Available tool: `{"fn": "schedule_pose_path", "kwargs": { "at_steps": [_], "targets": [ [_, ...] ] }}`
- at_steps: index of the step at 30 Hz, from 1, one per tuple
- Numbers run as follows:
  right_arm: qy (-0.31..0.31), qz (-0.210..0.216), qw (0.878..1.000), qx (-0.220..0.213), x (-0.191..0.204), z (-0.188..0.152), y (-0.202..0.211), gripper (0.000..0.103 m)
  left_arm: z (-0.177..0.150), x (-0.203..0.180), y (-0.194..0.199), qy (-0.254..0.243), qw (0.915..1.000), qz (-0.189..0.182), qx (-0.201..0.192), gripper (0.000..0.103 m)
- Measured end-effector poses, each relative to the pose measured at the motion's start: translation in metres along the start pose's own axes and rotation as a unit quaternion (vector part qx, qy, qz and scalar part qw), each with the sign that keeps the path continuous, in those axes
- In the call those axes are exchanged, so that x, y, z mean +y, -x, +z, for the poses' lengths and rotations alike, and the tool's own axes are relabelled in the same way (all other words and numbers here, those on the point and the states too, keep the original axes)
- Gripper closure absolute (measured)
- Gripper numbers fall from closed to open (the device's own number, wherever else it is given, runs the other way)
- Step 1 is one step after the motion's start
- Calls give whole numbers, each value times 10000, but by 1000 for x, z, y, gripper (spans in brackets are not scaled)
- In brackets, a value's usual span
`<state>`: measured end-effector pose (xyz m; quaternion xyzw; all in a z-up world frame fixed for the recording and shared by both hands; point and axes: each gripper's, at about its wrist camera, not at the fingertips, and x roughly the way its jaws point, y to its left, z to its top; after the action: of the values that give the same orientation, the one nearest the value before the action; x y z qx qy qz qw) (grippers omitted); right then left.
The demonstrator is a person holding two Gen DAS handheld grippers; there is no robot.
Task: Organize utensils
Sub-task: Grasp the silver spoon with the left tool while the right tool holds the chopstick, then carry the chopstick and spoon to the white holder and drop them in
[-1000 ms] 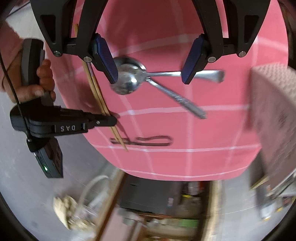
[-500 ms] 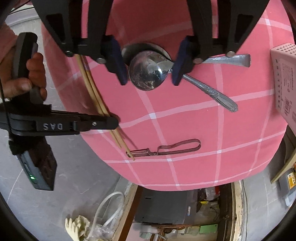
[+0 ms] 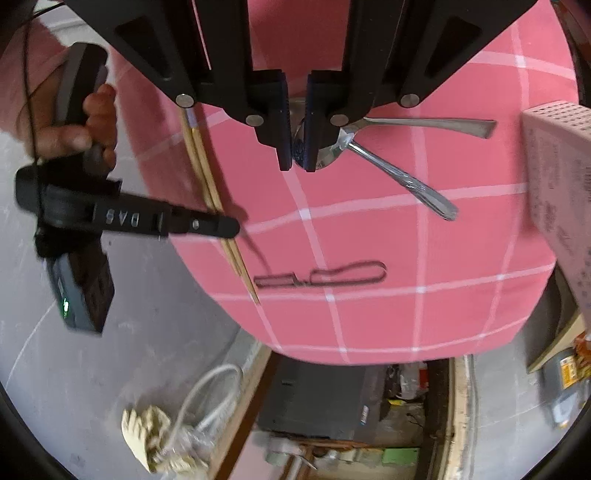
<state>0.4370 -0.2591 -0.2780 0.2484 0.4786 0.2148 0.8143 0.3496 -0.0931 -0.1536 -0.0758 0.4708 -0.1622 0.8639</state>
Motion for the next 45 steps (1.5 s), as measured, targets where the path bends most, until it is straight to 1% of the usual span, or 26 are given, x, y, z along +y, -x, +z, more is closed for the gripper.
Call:
{"fn": "schedule_pose_path", "kwargs": {
  "at_steps": [4, 8, 10, 13, 16, 22, 26, 27, 29, 31, 32, 34, 39, 41, 42, 43, 44, 45],
  "targets": [
    [-10, 25, 10000, -26, 4, -4, 1, 97, 1, 6, 12, 18, 10000, -78, -37, 97],
    [-52, 12, 10000, -55, 5, -11, 3, 97, -4, 5, 8, -162, 9995, -202, 153, 97],
    [-69, 14, 10000, -69, 4, -13, 6, 97, -9, 2, 7, -263, 9991, -263, 182, 97],
    [-81, -5, 9999, -90, 2, -17, 11, 97, -17, -3, 2, -432, 9985, -195, 289, 96],
    [-126, -25, 9999, -114, -1, -18, 14, 97, -25, -3, -2, -476, 9982, -115, 359, 96],
    [-187, -13, 9997, -131, -7, -21, 17, 97, -28, 1, -7, -506, 9981, 90, 350, 96],
    [-226, 19, 9997, -116, -9, -23, 16, 97, -26, -1, -11, -582, 9972, 342, 308, 96],
    [-231, 23, 9997, -113, -9, -24, 16, 97, -25, -2, -11, -591, 9972, 374, 282, 94],
    [-240, 30, 9996, -111, -9, -23, 15, 97, -24, -3, -11, -638, 9967, 459, 223, 85],
    [-246, 37, 9996, -111, -10, -22, 15, 97, -24, -4, -10, -695, 9961, 538, 121, 65],
    [-245, 39, 9996, -113, -10, -21, 15, 97, -24, -5, -9, -731, 9956, 574, 70, 64],
    [-240, 40, 9996, -115, -11, -20, 15, 97, -23, -5, -12, -764, 9953, 589, 76, 64],
    [-242, 40, 9996, -110, -11, -21, 15, 97, -20, -2, -22, -645, 9955, 672, 197, 64],
    [-241, 47, 9996, -102, -11, -20, 15, 97, -20, -2, -24, -669, 9945, 776, 220, 70],
    [-242, 43, 9996, -105, -11, -21, 15, 97, -20, -2, -26, -689, 9938, 829, 257, 77],
    [-239, 47, 9997, -97, -11, -20, 15, 97, -20, -2, -28, -705, 9932, 875, 319, 83],
    [-237, 52, 9997, -90, -10, -19, 14, 97, -20, -2, -30, -716, 9923, 939, 378, 87],
    [-232, 56, 9997, -83, -9, -19, 14, 97, -20, -3, -30, -738, 9915, 1000, 396, 94]
  ]
}}
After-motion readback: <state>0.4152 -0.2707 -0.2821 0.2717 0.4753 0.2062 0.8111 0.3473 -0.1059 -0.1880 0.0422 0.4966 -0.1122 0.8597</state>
